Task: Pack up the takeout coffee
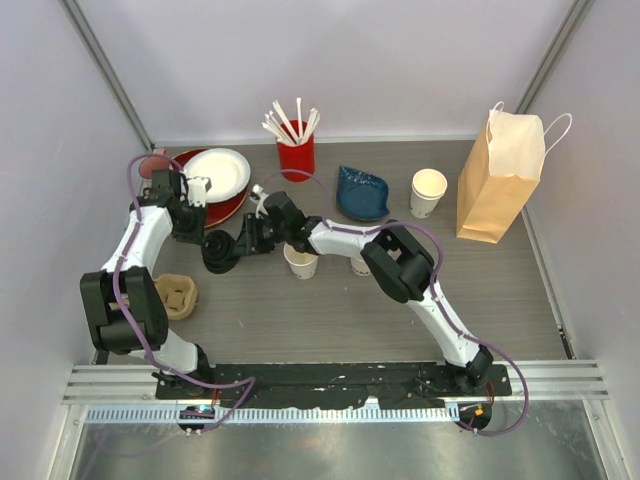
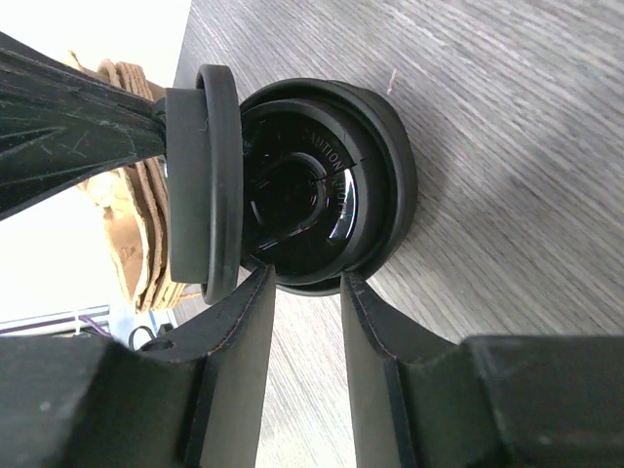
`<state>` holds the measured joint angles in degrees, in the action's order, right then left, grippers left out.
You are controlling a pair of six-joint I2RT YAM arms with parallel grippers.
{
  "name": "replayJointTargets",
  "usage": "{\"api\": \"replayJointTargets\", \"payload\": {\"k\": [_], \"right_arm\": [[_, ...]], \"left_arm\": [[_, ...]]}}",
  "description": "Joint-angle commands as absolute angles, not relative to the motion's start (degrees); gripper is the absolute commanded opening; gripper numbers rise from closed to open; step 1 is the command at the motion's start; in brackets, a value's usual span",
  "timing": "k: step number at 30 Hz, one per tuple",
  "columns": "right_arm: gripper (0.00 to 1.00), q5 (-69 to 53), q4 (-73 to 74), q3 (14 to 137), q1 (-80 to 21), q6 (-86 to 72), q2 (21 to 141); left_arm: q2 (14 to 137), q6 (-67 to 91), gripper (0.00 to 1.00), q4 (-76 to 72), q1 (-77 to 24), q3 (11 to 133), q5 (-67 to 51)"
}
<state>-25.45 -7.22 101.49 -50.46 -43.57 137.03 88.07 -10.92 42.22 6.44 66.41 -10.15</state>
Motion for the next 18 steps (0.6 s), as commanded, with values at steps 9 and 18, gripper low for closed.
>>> {"api": "replayJointTargets", "payload": {"k": [9, 18], "right_arm": [[0.41, -17.85, -2.47, 99.23, -50.63, -34.64, 126.13], [0.44, -13.01, 3.86, 99.41, -50.19, -27.07, 116.81]], "left_arm": [[82.44, -12.74, 0.0, 44.74, 6.5, 71.72, -6.59], [79.9, -13.18, 0.0, 49.39, 5.54, 77.16, -7.12]]}}
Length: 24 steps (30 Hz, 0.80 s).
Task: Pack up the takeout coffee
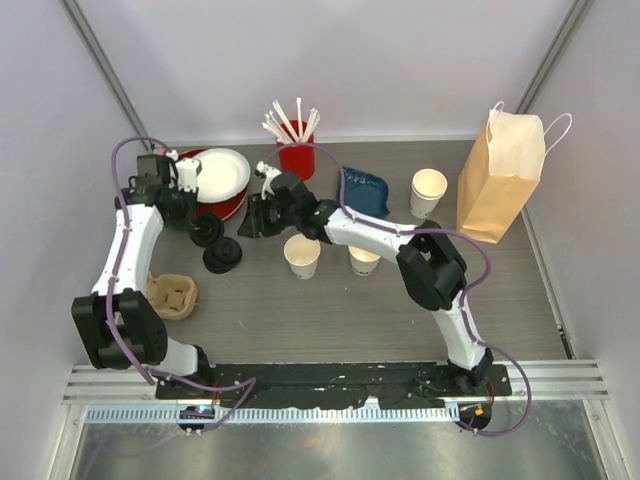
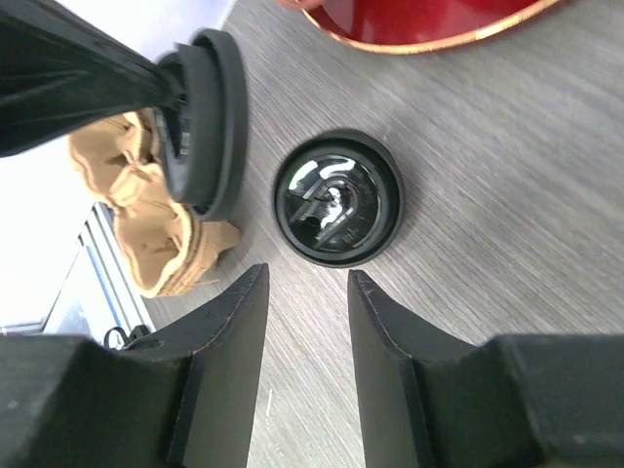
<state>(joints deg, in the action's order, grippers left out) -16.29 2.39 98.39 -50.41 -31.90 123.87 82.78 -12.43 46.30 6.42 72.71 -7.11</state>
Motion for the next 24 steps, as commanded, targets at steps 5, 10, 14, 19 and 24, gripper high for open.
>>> {"api": "replayJointTargets", "payload": {"k": [5, 10, 14, 19, 24], "right_arm": [[0.44, -9.85, 7.46, 98.0, -46.33, -24.09, 110.4], [0.45, -6.77, 7.82, 88.61, -39.21, -23.12, 99.25], [0.45, -1.06, 9.93, 79.65, -34.29, -20.48, 91.51], [0.46, -0.27, 12.12, 73.05, -28.66, -19.6, 83.17], [0.46, 2.37, 14.41, 70.05, -27.25, -17.76, 80.25]], "left_arm": [[79.1, -14.06, 0.0, 54.21, -1.82, 81.12, -3.96], [79.98, -15.03, 0.0, 58.0, -16.13, 87.0, 4.02], [83.93, -15.21, 0.0, 60.55, -25.39, 91.83, 8.78], [90.34, -15.47, 0.0, 62.58, -33.04, 94.83, 12.48], [96.14, -15.47, 0.0, 64.86, -38.75, 98.96, 14.5]]}}
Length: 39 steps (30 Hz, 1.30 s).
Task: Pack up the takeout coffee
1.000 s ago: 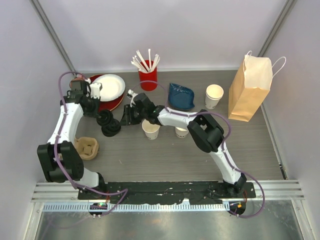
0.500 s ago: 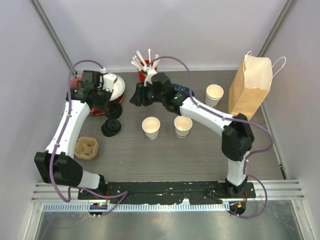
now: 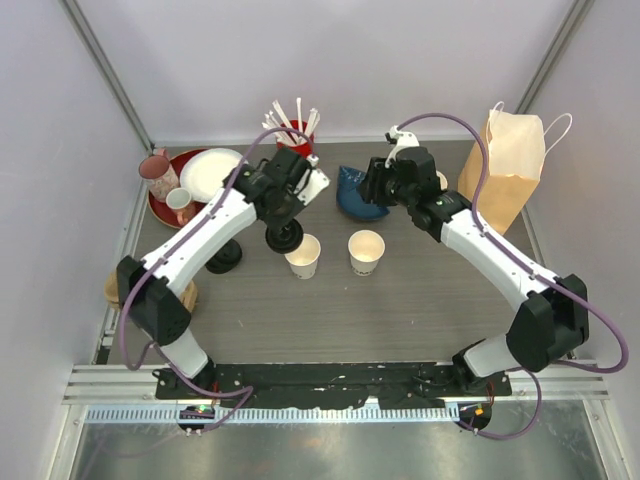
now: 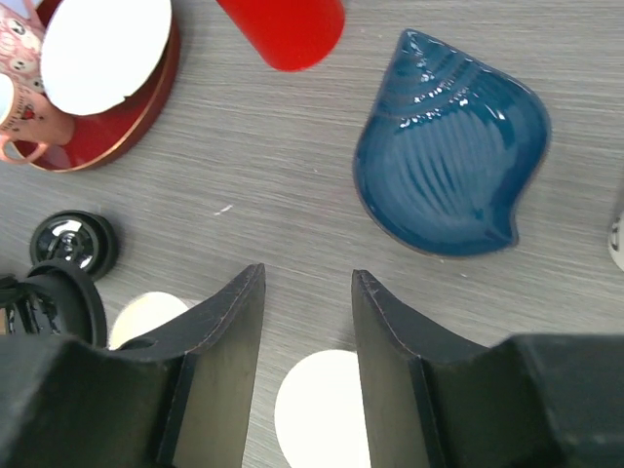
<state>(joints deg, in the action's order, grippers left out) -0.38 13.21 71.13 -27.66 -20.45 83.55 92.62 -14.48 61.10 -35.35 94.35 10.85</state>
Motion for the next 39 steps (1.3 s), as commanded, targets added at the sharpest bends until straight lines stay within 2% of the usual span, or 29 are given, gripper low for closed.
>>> {"api": "replayJointTargets", "payload": {"k": [1, 15, 26, 39], "right_arm": [[0.47, 2.63, 15.02, 69.96, -26.99, -17.58, 79.9], [0.47, 2.81, 16.35, 67.33, -25.58, -16.0, 77.17], [0.46, 2.81, 16.61, 66.71, -25.49, -15.56, 76.64], [0.46, 1.85, 16.44, 66.27, -25.49, -15.47, 76.03]], "left_arm": [[97.2, -15.38, 0.0, 65.39, -39.46, 99.49, 14.59], [106.08, -15.64, 0.0, 69.08, -42.98, 105.29, 12.39], [108.1, -15.91, 0.0, 69.26, -42.98, 106.26, 8.35], [108.46, -16.44, 0.0, 68.29, -42.8, 103.98, 9.32]]}}
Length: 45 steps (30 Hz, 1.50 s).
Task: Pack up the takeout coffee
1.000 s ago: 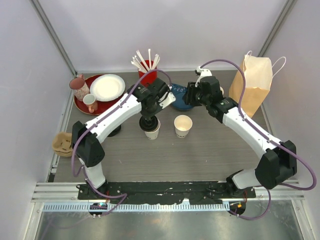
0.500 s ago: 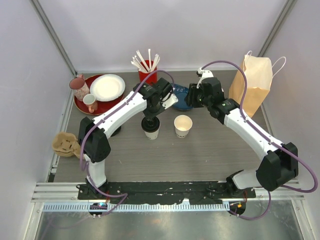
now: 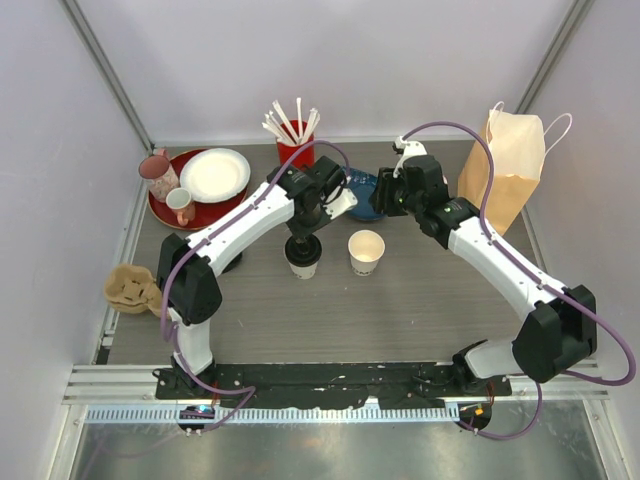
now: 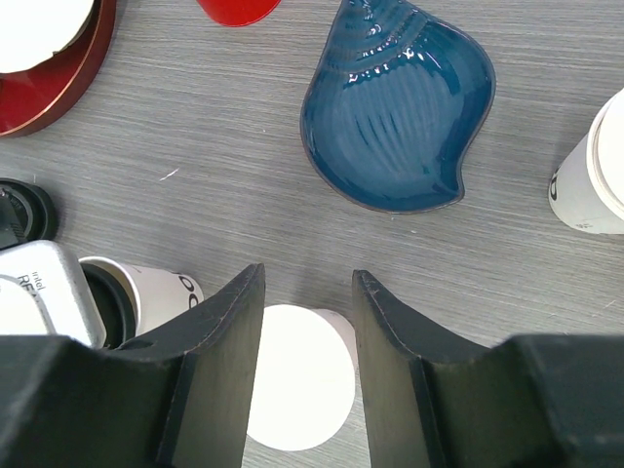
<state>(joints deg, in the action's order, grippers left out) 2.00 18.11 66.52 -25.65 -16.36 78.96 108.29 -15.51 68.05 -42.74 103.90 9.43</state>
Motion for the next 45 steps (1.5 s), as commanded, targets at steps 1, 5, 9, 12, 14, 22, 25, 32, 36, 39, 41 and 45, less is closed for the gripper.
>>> {"api": "replayJointTargets", "payload": {"k": [1, 5, 9, 12, 14, 22, 25, 32, 36, 39, 41, 45], "right_arm": [[0.46, 1.76, 16.35, 66.18, -25.4, -15.56, 75.76], [0.46, 1.76, 16.26, 65.83, -25.49, -15.47, 75.67], [0.46, 1.32, 16.0, 65.83, -25.49, -15.47, 75.76], [0.46, 0.88, 15.73, 65.74, -25.49, -15.73, 75.85], [0.46, 0.7, 15.64, 65.57, -25.49, -15.65, 75.94], [0.46, 0.7, 15.56, 65.21, -25.49, -15.82, 75.85], [0.46, 0.7, 15.56, 65.13, -25.4, -15.82, 76.02], [0.46, 0.79, 15.56, 65.21, -25.49, -15.82, 76.38], [0.46, 0.7, 15.38, 65.13, -25.4, -15.82, 76.46], [0.46, 0.7, 15.47, 65.04, -25.49, -15.82, 76.38], [0.46, 0.79, 15.38, 64.86, -25.4, -15.91, 76.2], [0.46, 0.7, 15.29, 64.51, -25.49, -15.82, 75.85]], "left_arm": [[108.37, -16.44, 0.0, 68.29, -42.8, 103.71, 9.4], [107.76, -16.61, 0.0, 68.38, -42.63, 103.27, 9.14], [107.4, -16.7, 0.0, 68.82, -42.37, 103.1, 9.32], [107.49, -16.61, 0.0, 68.38, -41.75, 103.18, 9.23], [107.84, -16.7, 0.0, 68.2, -41.49, 103.36, 9.14], [108.46, -16.79, 0.0, 67.68, -40.25, 103.97, 8.44], [108.46, -16.7, 0.0, 67.59, -40.25, 103.8, 7.3], [108.19, -16.35, 0.0, 68.55, -40.43, 104.76, 4.84], [108.37, -16.08, 0.0, 68.82, -40.78, 105.12, 5.36], [108.98, -16.08, 0.0, 68.73, -40.78, 105.47, 5.62], [109.42, -16.43, 0.0, 68.56, -40.78, 105.64, 5.97], [109.77, -16.61, 0.0, 68.2, -40.78, 105.56, 6.77]]}}
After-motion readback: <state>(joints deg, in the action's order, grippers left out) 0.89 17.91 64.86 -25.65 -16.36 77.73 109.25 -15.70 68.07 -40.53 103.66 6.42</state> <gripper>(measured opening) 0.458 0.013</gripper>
